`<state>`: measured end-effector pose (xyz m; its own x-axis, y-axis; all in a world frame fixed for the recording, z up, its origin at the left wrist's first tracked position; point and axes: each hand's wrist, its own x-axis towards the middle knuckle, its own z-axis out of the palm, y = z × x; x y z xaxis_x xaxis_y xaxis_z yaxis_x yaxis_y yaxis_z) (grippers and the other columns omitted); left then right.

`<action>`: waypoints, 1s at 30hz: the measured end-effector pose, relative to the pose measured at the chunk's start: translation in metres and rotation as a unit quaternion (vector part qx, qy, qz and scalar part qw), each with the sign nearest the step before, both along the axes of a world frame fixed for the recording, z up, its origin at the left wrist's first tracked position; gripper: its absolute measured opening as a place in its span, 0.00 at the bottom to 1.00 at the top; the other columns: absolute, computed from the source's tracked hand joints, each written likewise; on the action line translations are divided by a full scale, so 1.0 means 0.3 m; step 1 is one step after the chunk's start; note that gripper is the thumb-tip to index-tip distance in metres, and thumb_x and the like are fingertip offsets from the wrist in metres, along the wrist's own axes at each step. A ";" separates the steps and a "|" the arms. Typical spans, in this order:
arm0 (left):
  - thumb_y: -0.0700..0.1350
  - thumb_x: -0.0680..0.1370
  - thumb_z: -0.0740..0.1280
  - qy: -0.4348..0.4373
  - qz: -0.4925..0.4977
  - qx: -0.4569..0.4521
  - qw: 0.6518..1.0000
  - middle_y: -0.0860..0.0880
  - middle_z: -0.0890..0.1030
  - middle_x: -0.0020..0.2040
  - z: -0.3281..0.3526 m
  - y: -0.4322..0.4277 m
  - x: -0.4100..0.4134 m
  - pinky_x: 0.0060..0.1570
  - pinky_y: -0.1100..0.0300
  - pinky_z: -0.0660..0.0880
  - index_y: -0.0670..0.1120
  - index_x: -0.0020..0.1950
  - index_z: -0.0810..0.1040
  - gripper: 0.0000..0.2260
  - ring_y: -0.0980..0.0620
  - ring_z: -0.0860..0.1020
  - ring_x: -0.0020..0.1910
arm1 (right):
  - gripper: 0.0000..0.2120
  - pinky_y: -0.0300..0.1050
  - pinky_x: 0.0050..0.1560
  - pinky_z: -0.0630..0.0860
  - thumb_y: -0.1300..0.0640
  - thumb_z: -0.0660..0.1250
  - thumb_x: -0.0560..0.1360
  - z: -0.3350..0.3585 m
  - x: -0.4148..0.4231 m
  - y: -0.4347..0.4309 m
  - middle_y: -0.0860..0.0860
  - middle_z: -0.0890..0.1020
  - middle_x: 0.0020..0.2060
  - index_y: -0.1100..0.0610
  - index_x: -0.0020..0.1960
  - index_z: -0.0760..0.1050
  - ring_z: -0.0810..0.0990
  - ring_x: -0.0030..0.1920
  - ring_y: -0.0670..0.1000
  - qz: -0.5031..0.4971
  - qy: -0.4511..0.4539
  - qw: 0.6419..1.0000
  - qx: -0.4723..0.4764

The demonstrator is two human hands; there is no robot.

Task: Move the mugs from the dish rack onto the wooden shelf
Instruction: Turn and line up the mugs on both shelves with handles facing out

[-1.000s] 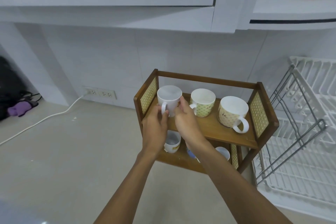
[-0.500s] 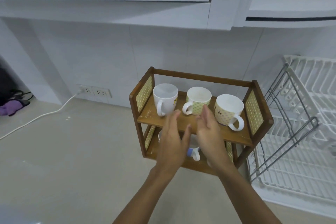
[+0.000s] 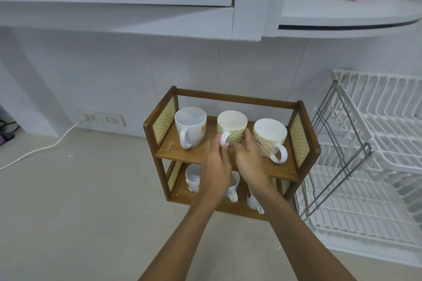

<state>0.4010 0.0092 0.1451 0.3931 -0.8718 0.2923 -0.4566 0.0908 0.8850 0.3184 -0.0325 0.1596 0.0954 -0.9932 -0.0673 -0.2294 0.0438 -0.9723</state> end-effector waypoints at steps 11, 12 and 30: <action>0.37 0.86 0.57 -0.039 -0.010 0.001 0.999 0.47 0.78 0.65 -0.002 0.026 -0.002 0.58 0.77 0.65 0.42 0.75 0.72 0.17 0.59 0.72 0.61 | 0.31 0.57 0.75 0.67 0.55 0.60 0.74 0.002 -0.018 0.001 0.44 0.74 0.72 0.45 0.77 0.64 0.70 0.74 0.48 0.023 -0.033 0.999 0.011; 0.38 0.86 0.57 -0.039 -0.010 0.001 0.999 0.47 0.78 0.65 -0.003 0.026 -0.001 0.59 0.75 0.66 0.42 0.75 0.72 0.17 0.59 0.73 0.61 | 0.31 0.57 0.75 0.67 0.55 0.59 0.74 0.002 -0.018 0.002 0.44 0.74 0.72 0.44 0.77 0.64 0.69 0.74 0.48 0.024 -0.035 0.999 0.012; 0.48 0.87 0.55 -0.027 -0.112 -0.042 0.992 0.51 0.67 0.80 0.023 0.026 -0.210 0.75 0.67 0.58 0.46 0.80 0.63 0.21 0.59 0.62 0.78 | 0.29 0.51 0.70 0.73 0.52 0.53 0.81 0.015 -0.279 0.228 0.41 0.69 0.76 0.43 0.82 0.53 0.72 0.72 0.45 -0.110 0.057 0.978 -0.169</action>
